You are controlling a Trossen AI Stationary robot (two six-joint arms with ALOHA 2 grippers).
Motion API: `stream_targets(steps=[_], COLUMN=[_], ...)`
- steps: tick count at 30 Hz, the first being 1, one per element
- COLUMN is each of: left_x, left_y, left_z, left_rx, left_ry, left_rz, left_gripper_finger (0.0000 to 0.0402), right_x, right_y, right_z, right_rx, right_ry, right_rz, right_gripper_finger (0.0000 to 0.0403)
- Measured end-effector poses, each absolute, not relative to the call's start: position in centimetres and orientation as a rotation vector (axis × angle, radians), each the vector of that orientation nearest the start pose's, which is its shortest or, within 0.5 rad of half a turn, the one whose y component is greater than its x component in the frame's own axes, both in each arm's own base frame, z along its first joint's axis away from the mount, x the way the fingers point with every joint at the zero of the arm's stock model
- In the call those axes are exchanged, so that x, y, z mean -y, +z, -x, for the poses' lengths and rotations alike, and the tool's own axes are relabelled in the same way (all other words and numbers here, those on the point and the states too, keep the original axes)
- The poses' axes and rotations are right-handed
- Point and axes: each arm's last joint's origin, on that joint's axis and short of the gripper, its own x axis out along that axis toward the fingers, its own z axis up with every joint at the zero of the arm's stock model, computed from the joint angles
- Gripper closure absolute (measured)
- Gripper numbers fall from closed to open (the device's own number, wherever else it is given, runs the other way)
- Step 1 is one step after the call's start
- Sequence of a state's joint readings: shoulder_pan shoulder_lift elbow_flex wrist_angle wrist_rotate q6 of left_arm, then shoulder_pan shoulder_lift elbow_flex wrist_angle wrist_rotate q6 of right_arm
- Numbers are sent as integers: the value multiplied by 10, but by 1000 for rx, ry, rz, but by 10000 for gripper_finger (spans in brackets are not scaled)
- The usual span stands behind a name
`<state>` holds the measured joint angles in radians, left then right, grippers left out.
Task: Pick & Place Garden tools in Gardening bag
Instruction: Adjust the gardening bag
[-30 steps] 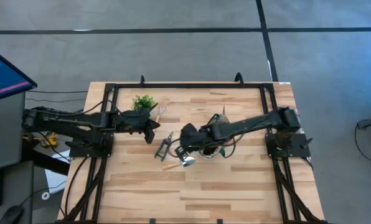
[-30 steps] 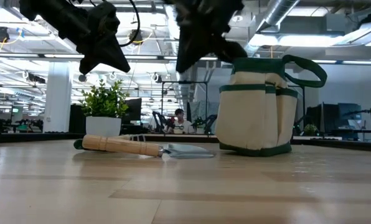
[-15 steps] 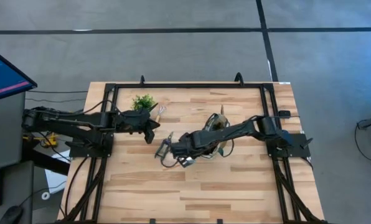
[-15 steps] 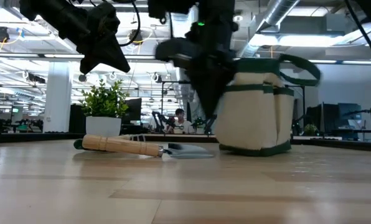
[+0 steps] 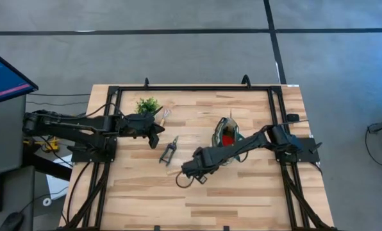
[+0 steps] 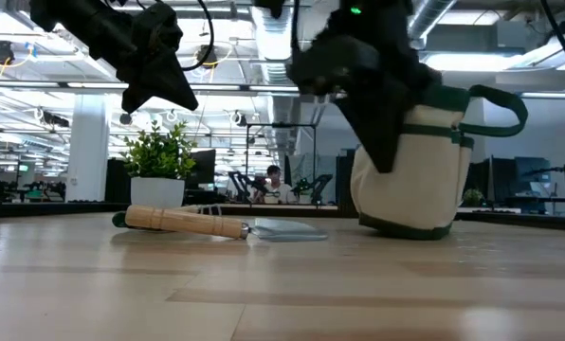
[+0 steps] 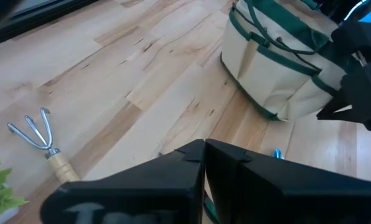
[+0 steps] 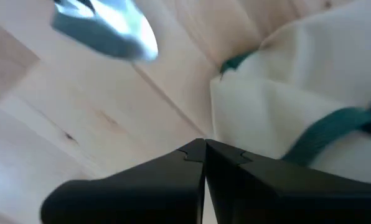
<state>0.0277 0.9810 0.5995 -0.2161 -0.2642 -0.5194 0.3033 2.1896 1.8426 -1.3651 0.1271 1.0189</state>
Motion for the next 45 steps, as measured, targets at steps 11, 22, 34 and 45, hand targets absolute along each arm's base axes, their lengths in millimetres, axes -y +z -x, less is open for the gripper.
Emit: stream_targets(steps=[11,22,34,45], left_x=[-13,-13,-13,-12], left_y=[234,234,233,233], left_z=[-202,-202,-202,-202], left_rx=[-506,-509,-513,-525], left_ry=[429,420,410,375], left_rz=[430,434,436,431], left_gripper_finger=[401,401,401,401], right_x=[-132,-131,-152,-161], right_y=[174,182,208,202], right_z=[-371,-362,-348,-315], right_rx=[-1640,-1577,-1431,-1164], right_ry=[-752,-925,-955,-756], right_rz=[-384,-449,-526,-762], right_gripper_finger=[403,403,403,403])
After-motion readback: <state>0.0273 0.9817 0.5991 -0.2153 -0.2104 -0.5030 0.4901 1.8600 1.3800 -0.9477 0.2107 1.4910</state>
